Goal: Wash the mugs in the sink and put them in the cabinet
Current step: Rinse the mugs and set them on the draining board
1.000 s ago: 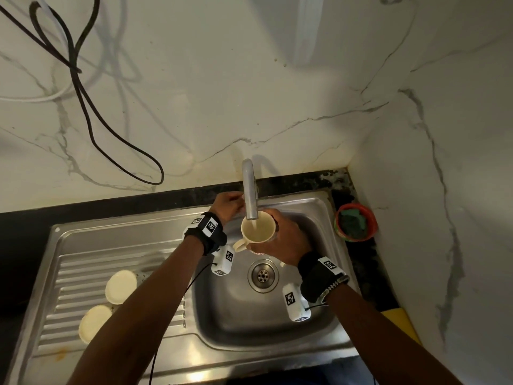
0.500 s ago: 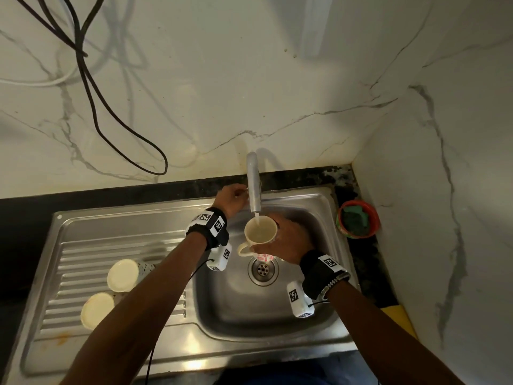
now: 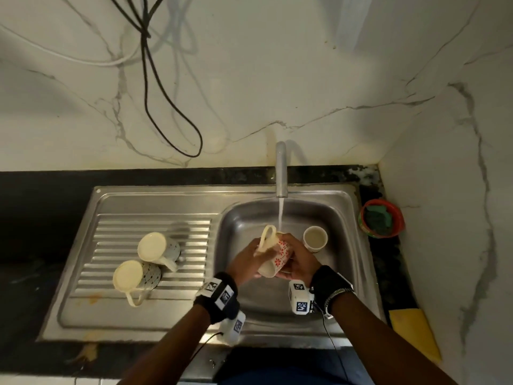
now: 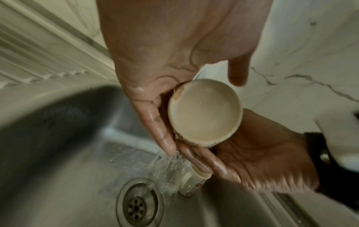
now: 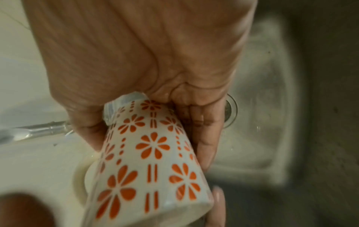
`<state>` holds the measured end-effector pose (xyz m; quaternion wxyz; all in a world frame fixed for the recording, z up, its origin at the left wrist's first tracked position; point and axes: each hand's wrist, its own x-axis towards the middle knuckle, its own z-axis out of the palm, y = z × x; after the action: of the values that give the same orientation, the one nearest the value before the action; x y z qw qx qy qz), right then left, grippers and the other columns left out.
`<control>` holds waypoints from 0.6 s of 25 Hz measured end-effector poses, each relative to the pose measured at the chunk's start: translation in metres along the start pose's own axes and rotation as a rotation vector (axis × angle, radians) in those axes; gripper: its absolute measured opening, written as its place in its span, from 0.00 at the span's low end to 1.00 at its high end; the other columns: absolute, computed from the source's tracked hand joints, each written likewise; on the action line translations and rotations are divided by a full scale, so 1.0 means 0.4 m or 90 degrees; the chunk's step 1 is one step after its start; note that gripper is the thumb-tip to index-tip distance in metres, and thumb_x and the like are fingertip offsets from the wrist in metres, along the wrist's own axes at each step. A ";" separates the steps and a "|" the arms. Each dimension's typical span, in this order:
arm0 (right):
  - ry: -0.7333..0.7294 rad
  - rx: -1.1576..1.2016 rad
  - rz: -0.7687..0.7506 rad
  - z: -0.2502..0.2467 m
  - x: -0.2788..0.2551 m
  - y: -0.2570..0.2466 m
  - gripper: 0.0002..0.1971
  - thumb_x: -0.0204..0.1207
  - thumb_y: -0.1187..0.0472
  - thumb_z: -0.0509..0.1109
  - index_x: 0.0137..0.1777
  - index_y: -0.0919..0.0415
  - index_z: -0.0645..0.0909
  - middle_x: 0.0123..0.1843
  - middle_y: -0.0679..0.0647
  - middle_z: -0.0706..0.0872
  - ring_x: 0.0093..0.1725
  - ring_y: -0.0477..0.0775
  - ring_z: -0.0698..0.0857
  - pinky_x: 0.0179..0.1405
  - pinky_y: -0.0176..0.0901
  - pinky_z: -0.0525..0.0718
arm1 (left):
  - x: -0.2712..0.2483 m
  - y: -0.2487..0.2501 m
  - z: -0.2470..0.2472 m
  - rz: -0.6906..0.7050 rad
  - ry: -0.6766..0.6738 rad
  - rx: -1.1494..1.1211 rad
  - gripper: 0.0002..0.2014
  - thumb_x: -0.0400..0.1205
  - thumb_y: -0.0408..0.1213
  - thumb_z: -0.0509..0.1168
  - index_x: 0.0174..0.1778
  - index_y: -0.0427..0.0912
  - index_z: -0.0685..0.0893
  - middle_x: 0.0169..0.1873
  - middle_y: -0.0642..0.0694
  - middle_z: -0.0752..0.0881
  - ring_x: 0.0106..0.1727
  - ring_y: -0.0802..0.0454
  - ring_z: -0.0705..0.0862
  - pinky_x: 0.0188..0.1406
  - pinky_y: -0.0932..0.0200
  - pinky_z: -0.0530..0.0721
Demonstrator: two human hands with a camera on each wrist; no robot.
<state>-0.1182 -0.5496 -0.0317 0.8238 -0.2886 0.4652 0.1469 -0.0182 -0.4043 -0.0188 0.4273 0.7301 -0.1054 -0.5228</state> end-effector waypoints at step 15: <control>0.019 -0.313 -0.078 0.138 0.100 0.034 0.23 0.82 0.45 0.75 0.70 0.57 0.82 0.65 0.58 0.90 0.62 0.59 0.89 0.55 0.51 0.86 | -0.046 0.074 -0.404 -0.101 0.330 0.547 0.46 0.68 0.71 0.72 0.75 0.43 0.77 0.69 0.40 0.84 0.67 0.38 0.84 0.67 0.44 0.83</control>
<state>-0.0666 -0.5059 -0.0482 0.7293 -0.5099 0.4095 0.2010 0.1207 -0.3285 0.0294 0.0593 0.9515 -0.1455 -0.2645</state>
